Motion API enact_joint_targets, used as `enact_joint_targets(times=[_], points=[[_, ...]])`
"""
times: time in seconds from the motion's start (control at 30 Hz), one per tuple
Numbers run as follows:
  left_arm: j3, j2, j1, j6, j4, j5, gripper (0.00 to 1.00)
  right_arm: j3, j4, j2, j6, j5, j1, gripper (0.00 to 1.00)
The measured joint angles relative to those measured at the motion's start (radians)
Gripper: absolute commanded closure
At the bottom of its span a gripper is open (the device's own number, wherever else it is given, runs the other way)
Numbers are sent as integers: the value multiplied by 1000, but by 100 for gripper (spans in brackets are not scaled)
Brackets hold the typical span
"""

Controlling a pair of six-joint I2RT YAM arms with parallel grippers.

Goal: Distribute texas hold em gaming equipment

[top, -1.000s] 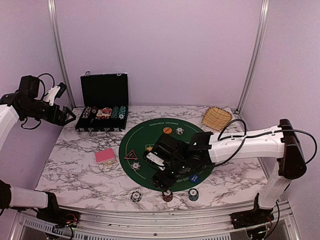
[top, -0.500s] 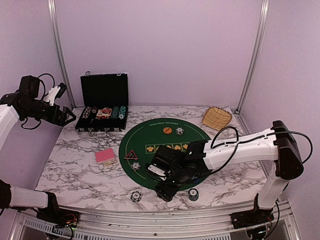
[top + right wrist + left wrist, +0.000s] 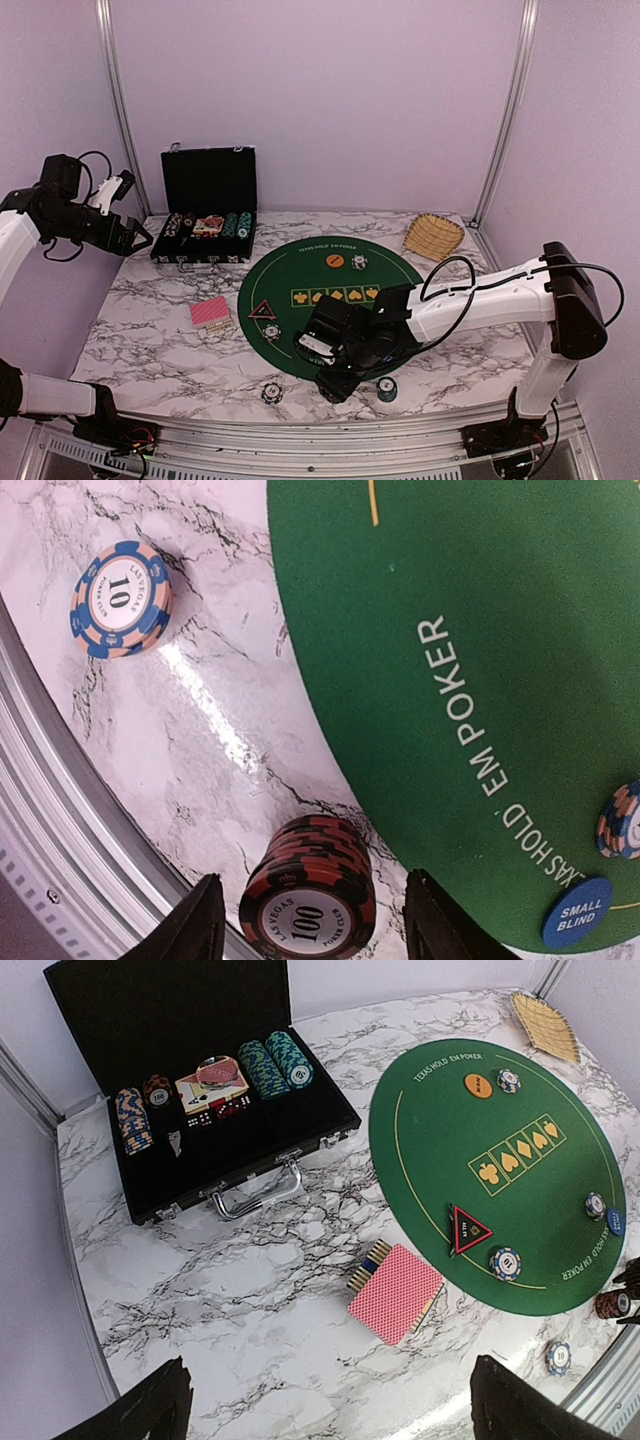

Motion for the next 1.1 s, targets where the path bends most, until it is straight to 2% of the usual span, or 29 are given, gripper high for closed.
enact_joint_targets(times=[0.2,0.3,0.37,0.73,1.1], points=[[0,0,0,0,0,0,1,-24,6,0,2,0,0,46],[0,0,0,0,0,0,1,-27,6,0,2,1,0,56],[0,0,0,0,0,0,1,-27,6,0,3,2,0,59],[0,0,0,0,0,0,1,-16,-3,0,1,9,0,47],[0,0,0,0,0,-3,1,-9,-5,0,-1,12,0,52]])
